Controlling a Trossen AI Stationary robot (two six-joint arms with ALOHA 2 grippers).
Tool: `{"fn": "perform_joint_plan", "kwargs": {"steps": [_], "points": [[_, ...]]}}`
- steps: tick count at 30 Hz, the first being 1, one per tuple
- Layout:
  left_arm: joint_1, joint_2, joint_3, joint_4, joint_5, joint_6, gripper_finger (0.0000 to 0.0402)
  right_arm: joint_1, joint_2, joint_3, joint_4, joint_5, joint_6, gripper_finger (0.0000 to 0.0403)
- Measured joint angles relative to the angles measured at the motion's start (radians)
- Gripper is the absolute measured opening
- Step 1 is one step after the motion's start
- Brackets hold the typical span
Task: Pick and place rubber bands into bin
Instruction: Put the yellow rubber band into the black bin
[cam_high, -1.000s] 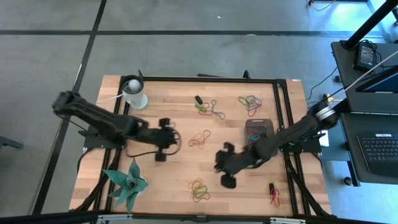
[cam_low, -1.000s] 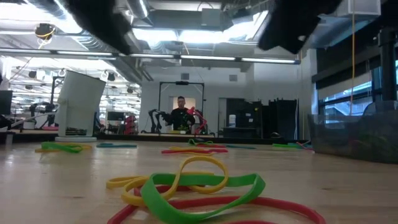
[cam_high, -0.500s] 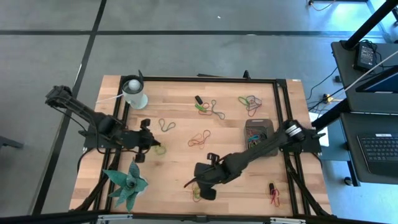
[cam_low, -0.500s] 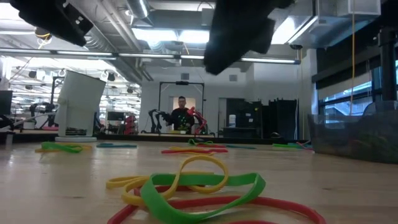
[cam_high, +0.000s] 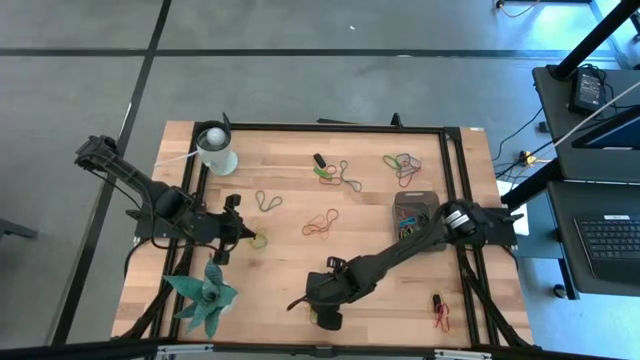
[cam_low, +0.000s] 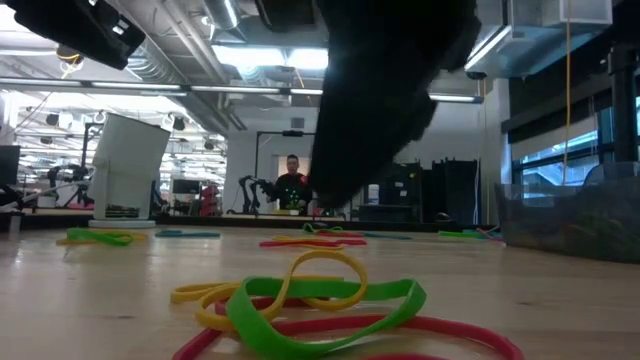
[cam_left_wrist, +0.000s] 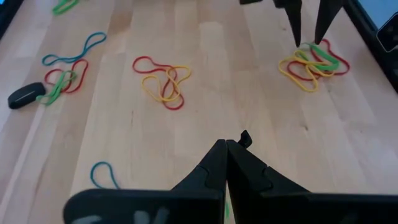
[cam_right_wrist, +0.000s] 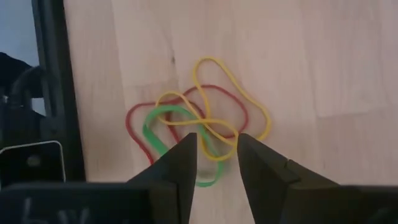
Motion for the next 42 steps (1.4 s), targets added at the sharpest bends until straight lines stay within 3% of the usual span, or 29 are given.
{"fn": "perform_joint_plan", "kwargs": {"steps": [17,26,34,42], "points": [[0.0,0.0,0.0,0.0,-0.026,0.001,0.0002,0.0,0.067,0.0,-0.002,0.003,-0.025,0.0114],[0.0,0.0,0.0,-0.001,-0.027,0.001,0.0002,0.0,0.068,0.013,0.002,-0.01,0.031,0.0009],[0.0,0.0,0.0,-0.002,-0.027,0.001,0.0002,0.013,0.068,0.24,-0.197,0.007,-0.027,0.0005],[0.0,0.0,0.0,-0.002,-0.027,0.001,0.0002,0.017,0.065,0.534,-0.489,0.129,-0.026,0.0003]]}}
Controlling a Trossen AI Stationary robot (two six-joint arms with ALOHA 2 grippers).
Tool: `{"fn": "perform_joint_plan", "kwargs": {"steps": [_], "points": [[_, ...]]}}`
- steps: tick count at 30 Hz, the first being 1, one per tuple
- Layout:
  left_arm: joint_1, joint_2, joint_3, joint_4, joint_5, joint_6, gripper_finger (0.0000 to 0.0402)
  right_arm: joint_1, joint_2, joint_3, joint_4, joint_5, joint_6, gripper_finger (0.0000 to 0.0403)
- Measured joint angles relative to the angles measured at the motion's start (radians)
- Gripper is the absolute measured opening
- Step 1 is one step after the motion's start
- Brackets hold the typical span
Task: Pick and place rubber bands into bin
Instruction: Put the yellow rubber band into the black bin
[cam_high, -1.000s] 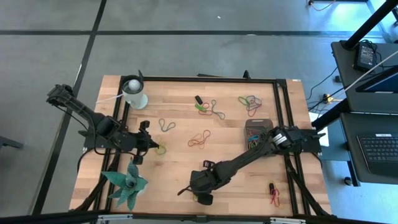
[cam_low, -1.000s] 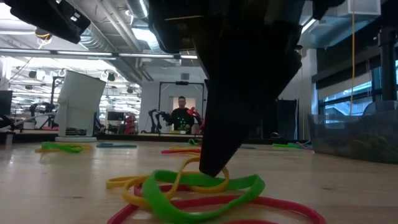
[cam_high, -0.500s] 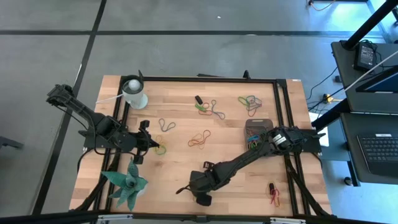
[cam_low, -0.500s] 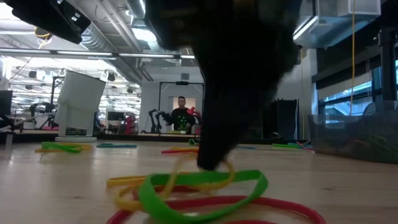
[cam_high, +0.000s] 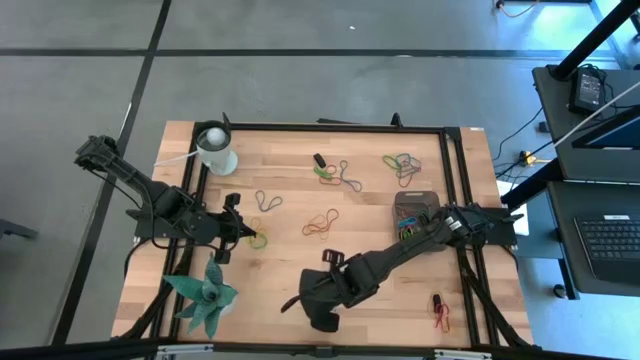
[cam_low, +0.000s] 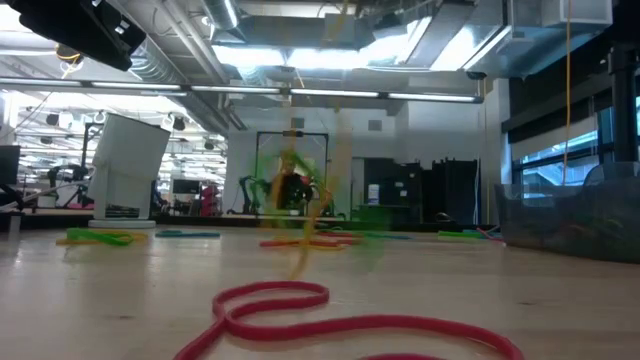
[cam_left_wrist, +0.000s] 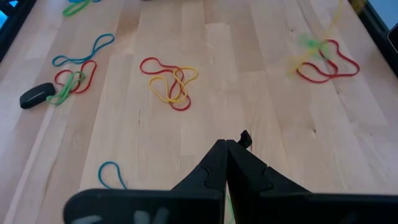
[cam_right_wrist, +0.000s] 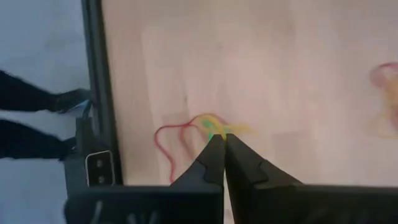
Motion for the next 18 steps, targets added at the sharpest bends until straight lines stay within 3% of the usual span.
{"fn": "perform_joint_plan", "kwargs": {"steps": [4,9,18], "points": [[0.0,0.0,0.0,0.0,0.0,0.0,0.0002,0.0,-0.001,0.084,-0.071,0.061,0.0,0.0002],[0.0,0.0,0.0,0.0,0.0,0.0,0.0002,0.0,0.0,0.079,-0.11,0.068,0.004,0.0002],[0.0,0.0,0.0,-0.004,0.005,0.0,0.0002,0.009,-0.021,0.08,-0.281,0.111,0.174,0.0001]]}}
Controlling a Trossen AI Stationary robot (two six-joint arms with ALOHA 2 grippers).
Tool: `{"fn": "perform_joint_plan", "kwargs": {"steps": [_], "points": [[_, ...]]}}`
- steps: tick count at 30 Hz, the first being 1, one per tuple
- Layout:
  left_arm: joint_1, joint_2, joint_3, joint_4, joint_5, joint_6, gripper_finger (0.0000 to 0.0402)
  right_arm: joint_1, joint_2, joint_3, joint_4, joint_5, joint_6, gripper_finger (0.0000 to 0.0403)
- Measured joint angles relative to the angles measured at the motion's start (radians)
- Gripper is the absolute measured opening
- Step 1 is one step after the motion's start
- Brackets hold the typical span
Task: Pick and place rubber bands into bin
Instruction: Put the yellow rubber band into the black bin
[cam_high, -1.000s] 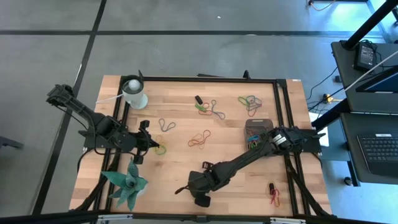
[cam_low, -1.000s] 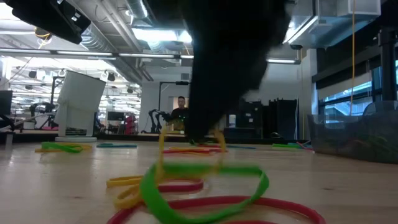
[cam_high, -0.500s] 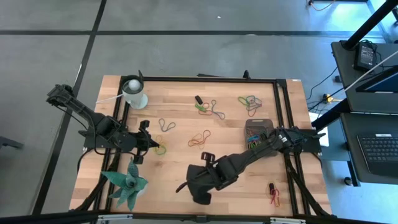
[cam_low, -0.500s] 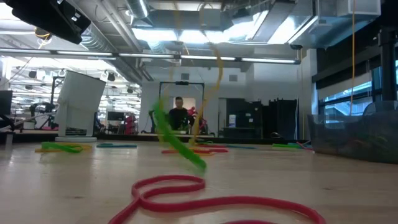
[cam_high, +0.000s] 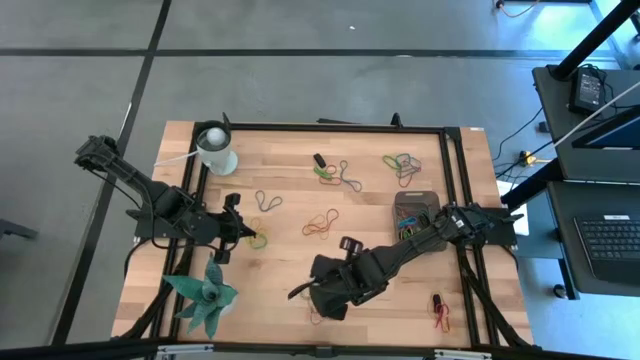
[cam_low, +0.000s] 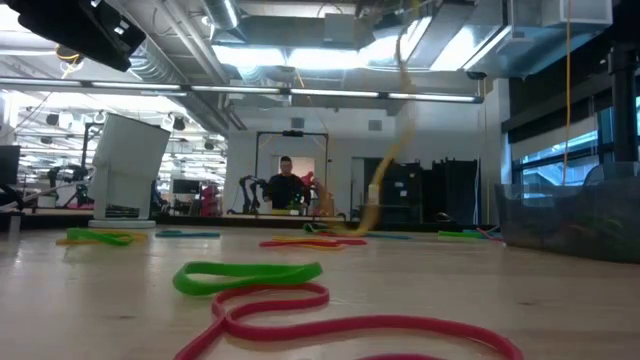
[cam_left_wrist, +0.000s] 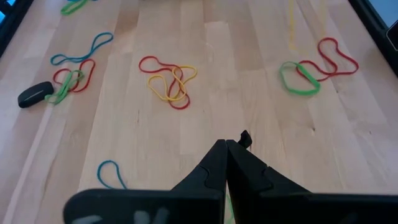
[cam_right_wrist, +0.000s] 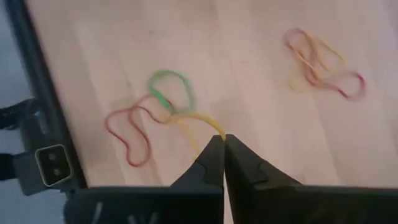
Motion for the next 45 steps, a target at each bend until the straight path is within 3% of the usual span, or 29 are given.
{"fn": "perform_joint_plan", "kwargs": {"steps": [4,11,19,24,29,35,45], "points": [[0.0,0.0,0.0,0.0,0.0,0.004,0.0002,0.01,-0.029,0.0,-0.133,0.05,0.11,0.0],[0.002,0.0,0.0,0.0,-0.025,0.008,0.0002,0.017,-0.176,-0.129,-0.13,0.23,0.127,0.0],[0.001,0.0,0.0,0.001,-0.031,0.008,0.0002,0.013,-0.515,-0.527,-0.121,0.324,0.288,0.0],[0.001,0.0,0.0,0.008,-0.036,0.008,0.0002,0.013,-0.784,-0.829,-0.01,0.338,0.385,0.0],[0.001,0.0,0.0,0.029,-0.08,0.008,0.0002,0.003,-1.034,-1.107,0.1,0.338,0.488,0.0],[0.001,0.0,0.0,0.075,-0.221,0.008,0.0002,-0.025,-1.26,-1.404,0.195,0.27,0.582,0.0],[0.001,0.0,0.0,0.099,-0.358,0.008,0.0002,-0.104,-1.406,-1.773,0.412,0.049,0.588,0.0]]}}
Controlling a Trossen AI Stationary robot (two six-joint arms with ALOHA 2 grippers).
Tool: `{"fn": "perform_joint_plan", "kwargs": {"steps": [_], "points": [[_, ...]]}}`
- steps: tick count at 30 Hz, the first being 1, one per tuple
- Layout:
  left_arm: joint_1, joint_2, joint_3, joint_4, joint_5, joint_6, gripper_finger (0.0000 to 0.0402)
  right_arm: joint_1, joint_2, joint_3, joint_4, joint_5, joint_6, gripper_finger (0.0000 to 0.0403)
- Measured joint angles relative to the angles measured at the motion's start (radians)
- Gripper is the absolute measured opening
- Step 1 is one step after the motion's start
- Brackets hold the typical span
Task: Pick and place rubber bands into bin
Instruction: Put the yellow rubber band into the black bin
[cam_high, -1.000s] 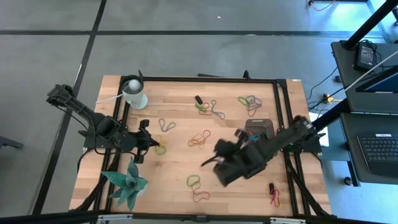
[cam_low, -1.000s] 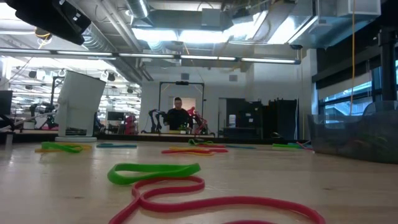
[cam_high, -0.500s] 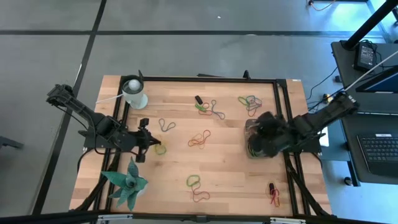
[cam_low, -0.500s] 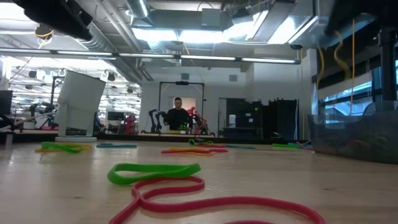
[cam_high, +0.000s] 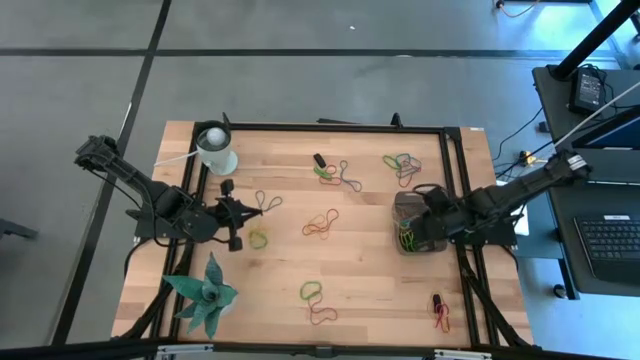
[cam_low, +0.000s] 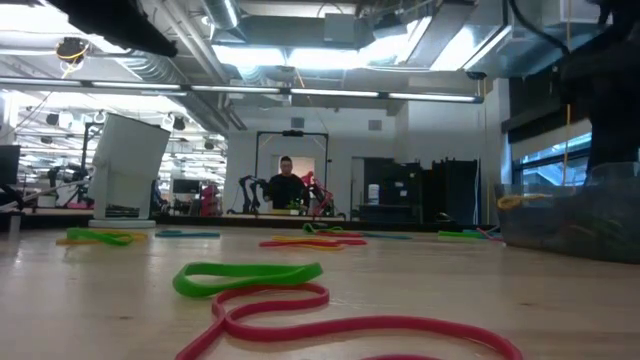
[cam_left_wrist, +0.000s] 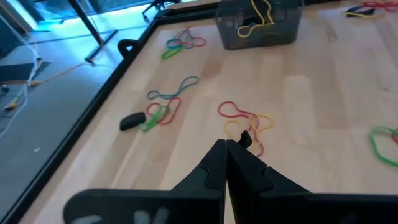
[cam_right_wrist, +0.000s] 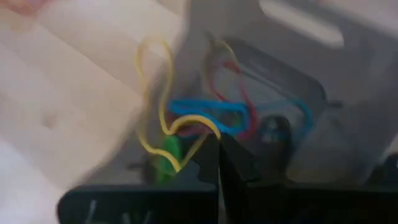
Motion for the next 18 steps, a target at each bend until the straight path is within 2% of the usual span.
{"fn": "perform_joint_plan", "kwargs": {"steps": [8,12,18], "points": [[0.0,0.0,0.0,0.003,-0.013,-0.035,0.0002,-0.058,-0.009,-0.038,0.053,-0.01,-0.063,0.0],[0.0,0.0,0.0,0.006,-0.013,-0.037,0.0002,-0.091,-0.009,-0.038,0.053,-0.093,-0.152,0.0],[0.0,0.0,0.0,0.006,-0.013,-0.037,0.0002,-0.105,-0.018,0.014,-0.033,-0.095,-0.168,0.0]]}}
